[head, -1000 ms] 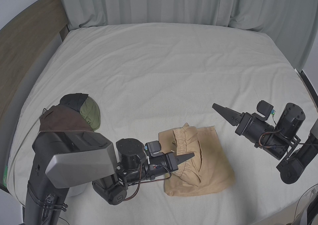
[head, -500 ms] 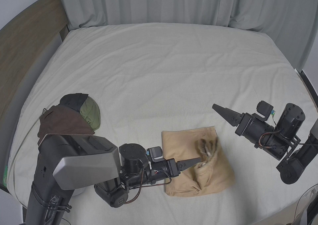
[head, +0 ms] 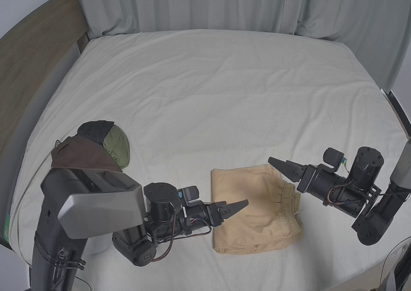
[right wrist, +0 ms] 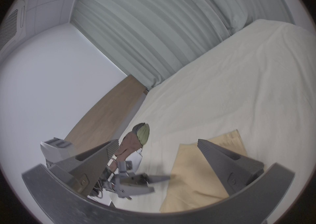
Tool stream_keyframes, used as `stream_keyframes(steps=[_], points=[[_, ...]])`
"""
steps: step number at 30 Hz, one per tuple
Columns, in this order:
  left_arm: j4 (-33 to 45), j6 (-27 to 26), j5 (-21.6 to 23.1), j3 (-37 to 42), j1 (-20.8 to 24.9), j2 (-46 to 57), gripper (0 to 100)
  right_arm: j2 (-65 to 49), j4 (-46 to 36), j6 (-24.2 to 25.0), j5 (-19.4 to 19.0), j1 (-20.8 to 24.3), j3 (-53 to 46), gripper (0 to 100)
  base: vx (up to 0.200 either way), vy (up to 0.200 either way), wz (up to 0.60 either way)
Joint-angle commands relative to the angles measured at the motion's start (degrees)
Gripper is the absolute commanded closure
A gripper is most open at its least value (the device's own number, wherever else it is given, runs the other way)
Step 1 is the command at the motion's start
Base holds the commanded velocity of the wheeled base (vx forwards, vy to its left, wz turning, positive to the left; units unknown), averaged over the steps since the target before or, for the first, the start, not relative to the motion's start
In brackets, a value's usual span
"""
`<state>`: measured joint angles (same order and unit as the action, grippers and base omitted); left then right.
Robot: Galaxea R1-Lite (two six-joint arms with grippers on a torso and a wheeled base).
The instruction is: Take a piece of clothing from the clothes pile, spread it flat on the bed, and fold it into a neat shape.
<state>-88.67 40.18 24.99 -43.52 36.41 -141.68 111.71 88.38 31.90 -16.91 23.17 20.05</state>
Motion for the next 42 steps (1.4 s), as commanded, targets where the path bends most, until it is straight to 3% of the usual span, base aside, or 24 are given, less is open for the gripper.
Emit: stream_keyframes(steps=[1, 11, 18, 20, 21, 22, 25, 32, 42], points=[[-0.01, -2.65, 0.15, 4.94, -3.72, 8.09, 0, 5.00, 0.04, -0.17, -0.05, 0.12, -2.21, 0, 0.000, 0.000, 0.00], [-0.10, -11.70, 3.22, 13.02, -11.36, 20.04, 0, 10.80, 0.12, -0.17, -0.05, -0.23, -4.15, 0, 0.000, 0.000, 0.00], [-0.10, -25.33, 5.77, 18.30, -18.48, 26.37, 0, 11.77, 0.12, -0.26, -0.05, 0.12, -5.64, 0, 0.000, 0.000, 0.00], [-0.10, -32.27, 7.97, 20.93, -20.68, 27.86, 0, 11.86, 0.12, -0.35, -0.05, 0.12, -6.69, 0, 0.000, 0.000, 0.00], [-0.10, -32.27, 7.97, 20.93, -20.68, 27.86, 0, 11.86, 0.12, -0.35, -0.05, 0.12, -6.78, 0, 0.000, 0.000, 0.00], [-0.10, -36.84, 9.81, 22.43, -22.44, 28.30, 0, 11.95, 0.12, -0.44, -0.05, 0.12, -7.49, 0, 0.000, 0.000, 0.00], [-0.10, -42.90, 12.01, 23.92, -24.28, 28.30, 0, 12.56, 0.12, -0.53, 0.03, 0.20, -8.89, 0, 0.000, 0.000, 0.00], [-0.10, -44.93, 12.45, 24.27, -24.55, 28.39, 0, 16.96, 0.12, -5.27, 0.03, -0.32, -11.26, 0, 0.000, 0.000, 0.00], [-0.10, -45.19, 13.94, 25.59, -26.04, 28.48, 0, 20.56, 0.21, -5.71, 0.03, -0.59, -11.88, 0, 0.000, 0.000, 0.00]])
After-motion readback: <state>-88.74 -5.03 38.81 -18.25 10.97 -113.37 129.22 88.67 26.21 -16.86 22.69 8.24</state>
